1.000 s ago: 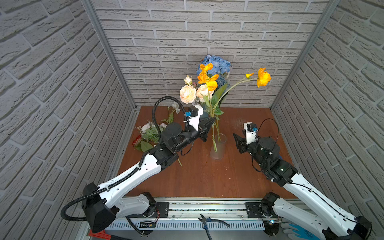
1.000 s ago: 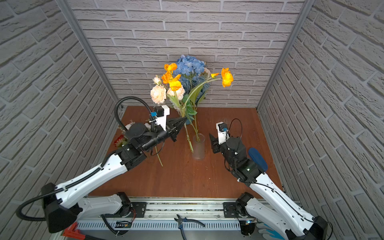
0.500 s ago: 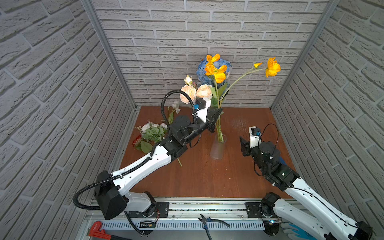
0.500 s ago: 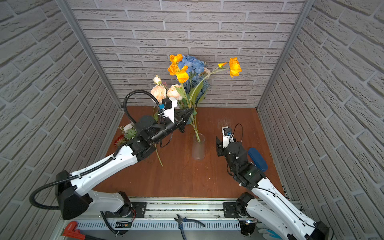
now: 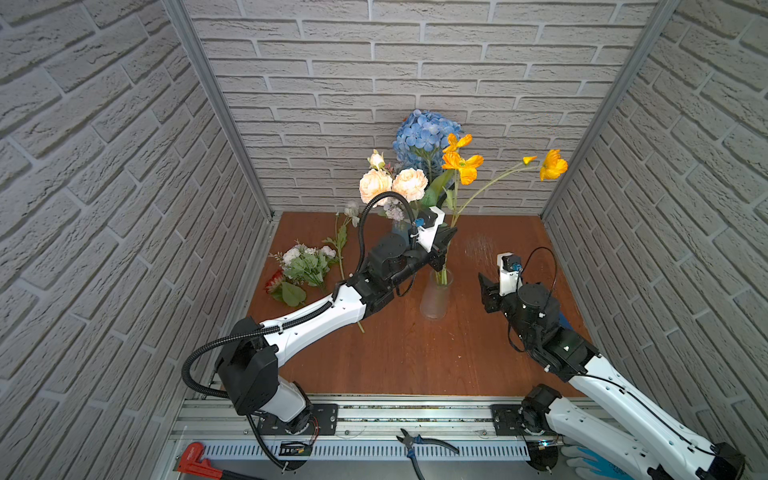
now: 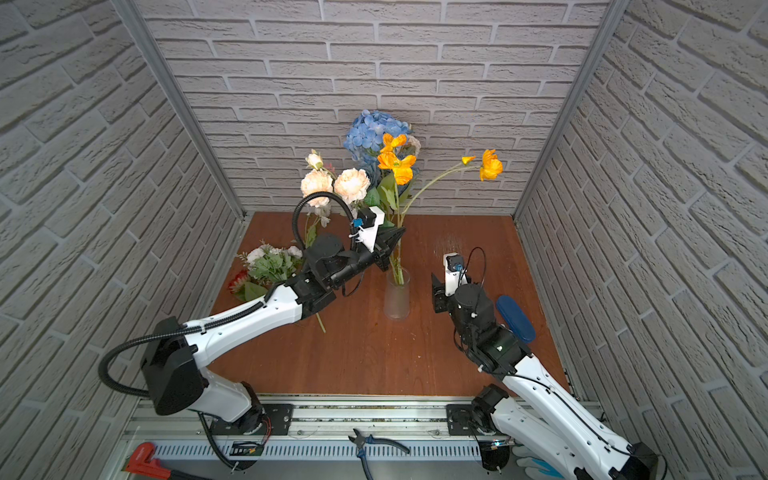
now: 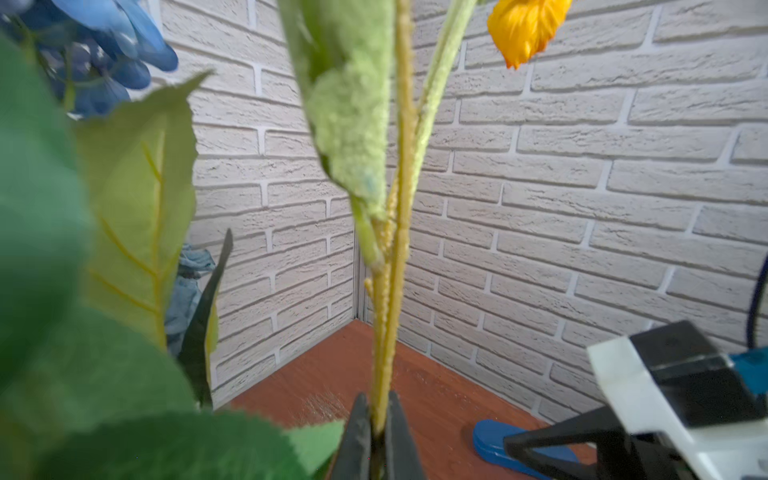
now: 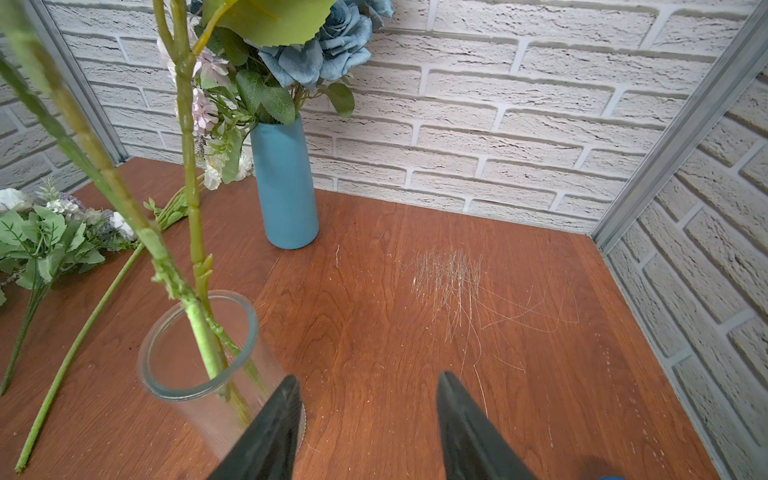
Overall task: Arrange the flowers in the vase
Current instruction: 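Carry the orange poppy over the glass vase with the left gripper and lower it, then open the left gripper to release the poppy into the vase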
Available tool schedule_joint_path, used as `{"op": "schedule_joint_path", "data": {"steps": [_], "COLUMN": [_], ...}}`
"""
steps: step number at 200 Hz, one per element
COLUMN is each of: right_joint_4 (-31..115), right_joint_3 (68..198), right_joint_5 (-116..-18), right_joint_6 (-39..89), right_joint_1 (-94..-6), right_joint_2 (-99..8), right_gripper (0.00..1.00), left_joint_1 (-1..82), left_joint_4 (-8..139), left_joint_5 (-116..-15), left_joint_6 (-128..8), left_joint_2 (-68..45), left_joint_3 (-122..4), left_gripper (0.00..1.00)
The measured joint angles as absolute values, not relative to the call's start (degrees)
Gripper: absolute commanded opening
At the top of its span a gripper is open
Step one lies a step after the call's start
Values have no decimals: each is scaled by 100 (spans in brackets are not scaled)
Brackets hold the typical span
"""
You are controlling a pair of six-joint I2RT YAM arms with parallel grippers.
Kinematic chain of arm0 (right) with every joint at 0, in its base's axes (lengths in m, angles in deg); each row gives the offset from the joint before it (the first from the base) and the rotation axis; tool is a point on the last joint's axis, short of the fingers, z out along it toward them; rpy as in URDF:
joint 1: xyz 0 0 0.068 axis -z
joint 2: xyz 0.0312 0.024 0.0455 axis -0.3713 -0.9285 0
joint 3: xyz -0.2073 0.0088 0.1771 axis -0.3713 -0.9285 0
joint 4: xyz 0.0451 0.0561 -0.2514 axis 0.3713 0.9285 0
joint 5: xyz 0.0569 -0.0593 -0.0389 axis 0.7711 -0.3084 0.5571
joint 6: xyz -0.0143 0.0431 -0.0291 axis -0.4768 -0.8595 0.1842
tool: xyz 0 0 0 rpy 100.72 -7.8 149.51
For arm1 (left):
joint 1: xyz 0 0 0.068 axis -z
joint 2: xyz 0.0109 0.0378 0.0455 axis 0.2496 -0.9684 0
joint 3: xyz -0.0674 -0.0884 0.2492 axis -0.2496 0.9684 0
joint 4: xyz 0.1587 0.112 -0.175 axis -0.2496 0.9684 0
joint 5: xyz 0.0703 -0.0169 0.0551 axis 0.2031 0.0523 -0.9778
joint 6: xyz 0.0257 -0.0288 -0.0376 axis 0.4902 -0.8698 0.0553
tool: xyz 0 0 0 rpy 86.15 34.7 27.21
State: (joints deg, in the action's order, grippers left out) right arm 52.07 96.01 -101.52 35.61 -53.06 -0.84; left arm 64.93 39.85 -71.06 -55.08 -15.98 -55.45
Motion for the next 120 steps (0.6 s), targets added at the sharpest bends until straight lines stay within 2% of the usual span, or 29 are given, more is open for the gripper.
{"op": "schedule_joint_path", "data": {"steps": [51,73,99,104,120], "right_joint_4": [5198,5198,5196,5194,5187], "right_joint_3": [9601,9601,9601,9601,9601], "right_joint_5": [-10130,-10128,-10111,-10108,-10106], "right_joint_6": [3561,3553,3533,3533,3531], "right_joint_1": [-5306,-5306,-5304,-5304,-5304], "right_joint_2": [-110,-125,-132,-130,-130], "right_gripper": [54,54,54,54,54], "left_joint_1": [6768,6854,6871,6876,6886], "left_joint_4": [4120,4155,4201,4212,4267], "left_joint_5": [-7305,-7386,-7462,-7473,-7513], "left_joint_6": [-5359,-5366,-5429,-5453,-5525], "left_joint_2": [-1716,-1771,-1821,-1830,-1832], "left_joint_3": [-5199,-5031,-4841,-4808,-4736], "left_gripper": [0,14,41,57,88]}}
